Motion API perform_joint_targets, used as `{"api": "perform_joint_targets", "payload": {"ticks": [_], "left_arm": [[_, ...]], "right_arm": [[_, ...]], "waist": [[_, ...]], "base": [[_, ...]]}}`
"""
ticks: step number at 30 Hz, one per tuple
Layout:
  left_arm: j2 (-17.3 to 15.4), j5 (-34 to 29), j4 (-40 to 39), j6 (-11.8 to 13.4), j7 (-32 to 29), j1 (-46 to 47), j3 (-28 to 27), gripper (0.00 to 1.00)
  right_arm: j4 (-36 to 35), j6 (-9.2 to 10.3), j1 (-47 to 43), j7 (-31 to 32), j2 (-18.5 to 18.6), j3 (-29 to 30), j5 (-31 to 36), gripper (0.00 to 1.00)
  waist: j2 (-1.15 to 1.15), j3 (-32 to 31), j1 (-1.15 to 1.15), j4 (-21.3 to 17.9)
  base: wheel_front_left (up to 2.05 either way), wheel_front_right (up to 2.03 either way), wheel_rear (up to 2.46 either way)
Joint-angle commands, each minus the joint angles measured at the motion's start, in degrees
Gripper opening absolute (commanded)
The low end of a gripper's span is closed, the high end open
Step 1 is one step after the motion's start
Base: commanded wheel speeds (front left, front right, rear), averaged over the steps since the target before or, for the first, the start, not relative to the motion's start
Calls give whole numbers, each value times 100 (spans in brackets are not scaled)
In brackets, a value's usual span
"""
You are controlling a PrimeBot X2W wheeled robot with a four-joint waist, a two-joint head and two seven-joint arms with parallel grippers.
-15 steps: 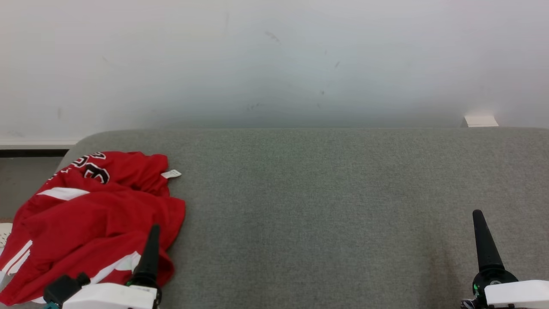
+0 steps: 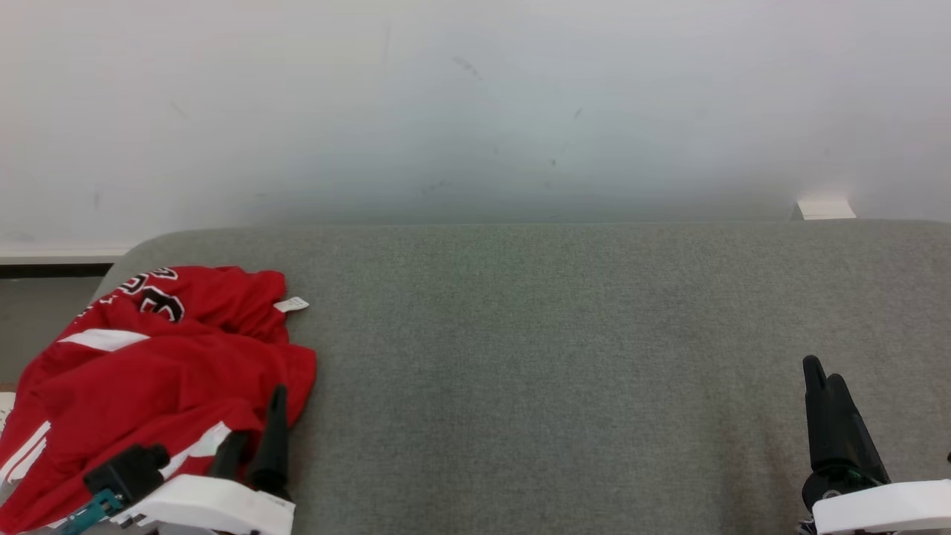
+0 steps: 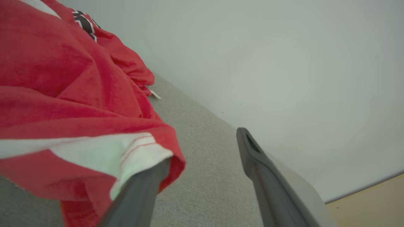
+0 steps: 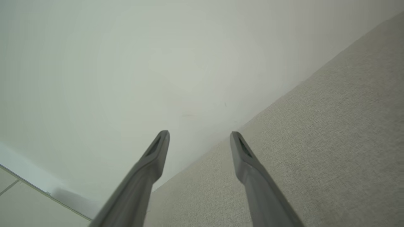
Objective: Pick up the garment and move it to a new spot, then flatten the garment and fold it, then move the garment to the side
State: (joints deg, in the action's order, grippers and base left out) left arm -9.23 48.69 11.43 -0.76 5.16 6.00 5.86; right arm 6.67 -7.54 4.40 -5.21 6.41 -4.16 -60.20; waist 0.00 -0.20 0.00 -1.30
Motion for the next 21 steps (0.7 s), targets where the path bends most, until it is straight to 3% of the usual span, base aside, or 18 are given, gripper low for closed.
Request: {"api": "perform_joint_targets", "payload": {"ticks": [1, 12, 21], "left_arm": [[-107, -304, -15, 61, 66, 132, 54, 100], [-148, -1283, 18, 364, 247, 80, 276, 100], [-127, -1885, -77, 460, 384, -27, 348, 100]], "right_arm": [[-93, 4, 111, -55, 100, -23, 269, 100], [59, 5, 27, -243, 155, -23, 2157, 100], [174, 6, 7, -382, 37, 37, 3143, 100]], "waist": [[0, -4, 0, -6], [0, -37, 0, -35], [0, -57, 0, -54]], "base": [[0, 0, 0], [0, 0, 0], [0, 0, 0]]}}
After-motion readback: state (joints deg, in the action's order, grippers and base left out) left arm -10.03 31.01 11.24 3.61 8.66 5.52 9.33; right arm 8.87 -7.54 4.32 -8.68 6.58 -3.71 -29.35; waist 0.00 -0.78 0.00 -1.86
